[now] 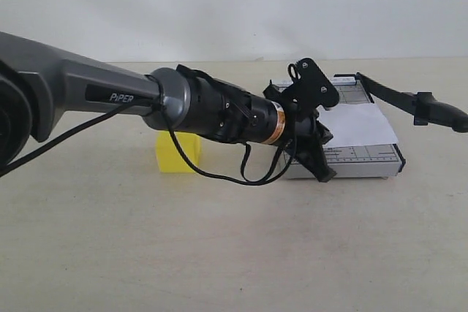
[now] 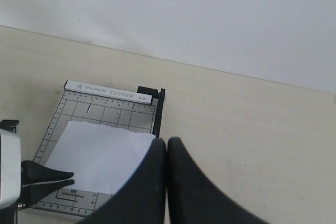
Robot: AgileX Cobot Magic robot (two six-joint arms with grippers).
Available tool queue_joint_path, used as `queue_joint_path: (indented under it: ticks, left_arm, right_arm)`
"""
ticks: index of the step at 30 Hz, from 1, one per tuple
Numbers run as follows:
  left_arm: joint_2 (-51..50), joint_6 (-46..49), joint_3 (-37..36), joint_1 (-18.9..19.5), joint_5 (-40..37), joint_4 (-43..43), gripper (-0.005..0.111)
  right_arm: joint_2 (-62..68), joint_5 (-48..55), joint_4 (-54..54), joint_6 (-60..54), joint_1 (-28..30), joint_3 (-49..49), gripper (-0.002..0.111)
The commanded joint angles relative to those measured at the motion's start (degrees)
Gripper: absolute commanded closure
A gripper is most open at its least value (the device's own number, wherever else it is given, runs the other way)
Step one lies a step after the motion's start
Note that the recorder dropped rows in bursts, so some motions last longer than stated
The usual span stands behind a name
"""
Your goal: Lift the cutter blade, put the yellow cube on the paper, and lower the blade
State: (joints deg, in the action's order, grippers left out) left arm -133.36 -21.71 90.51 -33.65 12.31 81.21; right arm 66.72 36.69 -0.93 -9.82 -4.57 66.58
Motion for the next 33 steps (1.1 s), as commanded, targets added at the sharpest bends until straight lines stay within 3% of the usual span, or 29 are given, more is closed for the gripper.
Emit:
queue_joint_path:
  ticks: [1, 15, 33]
  left_arm:
    - [-0.3, -0.5, 0.9, -0.9, 0.4, -0.5, 0.102]
    - [3.7, -0.5, 0.3, 0.6, -6.6, 2.6, 0.102]
    - [2.0, -0.5, -2.9, 1.8, -3.0, 5.1, 0.102]
  right_arm:
    - [-0.4, -0.7, 0.0, -0.1, 0.0, 0.1, 0.109]
    - [-0.4, -0.6, -0.1, -0.1, 0.0, 0.1, 0.109]
    - [-0.4, -0.5, -0.2, -0.1, 0.0, 0.1, 0.109]
